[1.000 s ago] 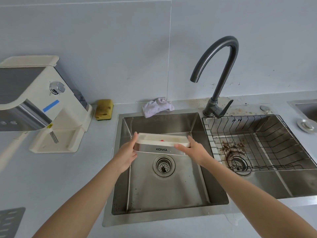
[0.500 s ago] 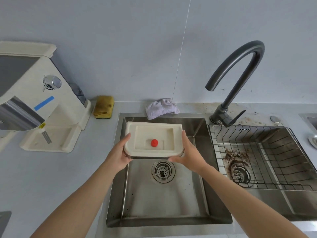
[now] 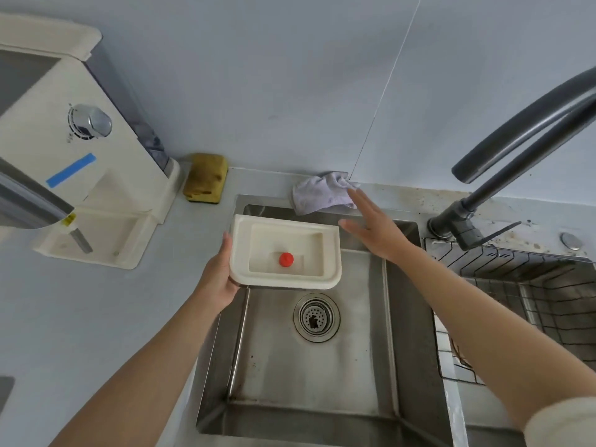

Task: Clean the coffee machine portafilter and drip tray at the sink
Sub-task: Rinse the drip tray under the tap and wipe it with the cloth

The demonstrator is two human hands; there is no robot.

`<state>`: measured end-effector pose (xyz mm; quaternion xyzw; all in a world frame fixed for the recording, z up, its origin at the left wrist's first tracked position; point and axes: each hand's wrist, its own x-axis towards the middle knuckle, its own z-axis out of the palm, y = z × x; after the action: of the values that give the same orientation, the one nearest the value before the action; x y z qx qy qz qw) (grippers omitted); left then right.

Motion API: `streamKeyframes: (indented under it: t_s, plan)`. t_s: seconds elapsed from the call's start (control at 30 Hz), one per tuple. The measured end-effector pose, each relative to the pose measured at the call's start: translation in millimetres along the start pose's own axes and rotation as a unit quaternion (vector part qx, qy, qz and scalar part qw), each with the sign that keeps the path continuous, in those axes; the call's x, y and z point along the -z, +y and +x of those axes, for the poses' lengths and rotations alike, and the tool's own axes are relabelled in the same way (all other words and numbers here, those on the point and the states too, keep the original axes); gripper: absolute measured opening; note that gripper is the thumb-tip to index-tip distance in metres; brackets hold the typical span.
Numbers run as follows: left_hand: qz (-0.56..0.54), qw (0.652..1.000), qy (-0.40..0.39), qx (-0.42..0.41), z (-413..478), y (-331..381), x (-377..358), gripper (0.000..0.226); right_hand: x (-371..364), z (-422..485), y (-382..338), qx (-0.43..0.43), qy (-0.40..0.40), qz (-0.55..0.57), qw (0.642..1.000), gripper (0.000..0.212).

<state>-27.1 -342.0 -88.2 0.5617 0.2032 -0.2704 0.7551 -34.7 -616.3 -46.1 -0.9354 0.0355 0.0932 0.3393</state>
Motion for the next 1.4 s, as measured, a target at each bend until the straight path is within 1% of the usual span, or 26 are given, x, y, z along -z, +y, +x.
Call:
streamKeyframes:
  t_s: [0.03,0.07,0.13,0.2,0.27,0.33,0.47,0.6,0.73,0.87,0.97,1.03,1.1,1.17,1.23,1.3,1.4]
  plan:
    - [-0.007,1.000,0.009,0.007,3,-2,2,0.072,3,13,0,0.011,-0.005,-0.031,0.999,0.069]
    - [-0.016,1.000,0.019,0.012,6,-4,4,0.069,5,27,0,0.025,-0.015,-0.070,0.997,0.069]
    - [-0.036,0.998,0.048,0.018,9,-6,6,0.055,6,50,-1,0.051,-0.047,-0.159,0.985,0.069]
    - [-0.058,0.995,0.073,0.029,13,-7,8,0.045,2,71,-2,0.087,-0.088,-0.243,0.962,0.070]
    - [-0.067,0.994,0.084,0.036,17,-7,10,0.041,-3,88,-3,0.119,-0.123,-0.308,0.936,0.074]
    - [-0.065,0.993,0.085,0.040,21,-7,12,0.039,-6,101,-5,0.136,-0.144,-0.346,0.917,0.078]
    - [-0.059,0.993,0.090,0.049,29,-9,11,0.039,-12,118,-3,0.156,-0.158,-0.369,0.903,0.080]
    - [-0.056,0.993,0.088,0.053,35,-13,9,0.038,-19,125,5,0.145,-0.167,-0.351,0.910,0.071]
    - [-0.042,0.993,0.091,0.056,35,-12,4,0.038,-30,128,9,0.133,-0.113,-0.301,0.937,0.054]
    - [-0.045,0.992,0.102,0.051,32,-13,-2,0.037,-38,129,7,0.077,-0.071,-0.222,0.969,0.042]
    - [-0.057,0.991,0.110,0.049,26,-14,-4,0.036,-32,122,2,0.031,-0.061,-0.144,0.987,0.038]
    - [-0.058,0.990,0.116,0.048,21,-15,-7,0.036,-23,109,-5,0.014,-0.043,-0.070,0.996,0.034]
    - [-0.055,0.990,0.119,0.048,15,-15,-11,0.036,-12,91,-14,-0.001,-0.025,0.017,1.000,0.026]
    - [-0.053,0.991,0.118,0.043,8,-13,-16,0.035,-2,72,-23,-0.006,-0.005,0.065,0.998,0.020]
    - [-0.050,0.991,0.116,0.035,1,-12,-21,0.034,4,54,-35,-0.010,0.018,0.093,0.995,0.021]
    - [-0.045,0.992,0.115,0.023,-6,-9,-28,0.034,6,37,-48,-0.008,0.048,0.109,0.993,0.025]
    - [-0.036,0.994,0.105,0.006,-18,-5,-41,0.034,-1,14,-69,0.012,0.098,0.072,0.993,0.034]
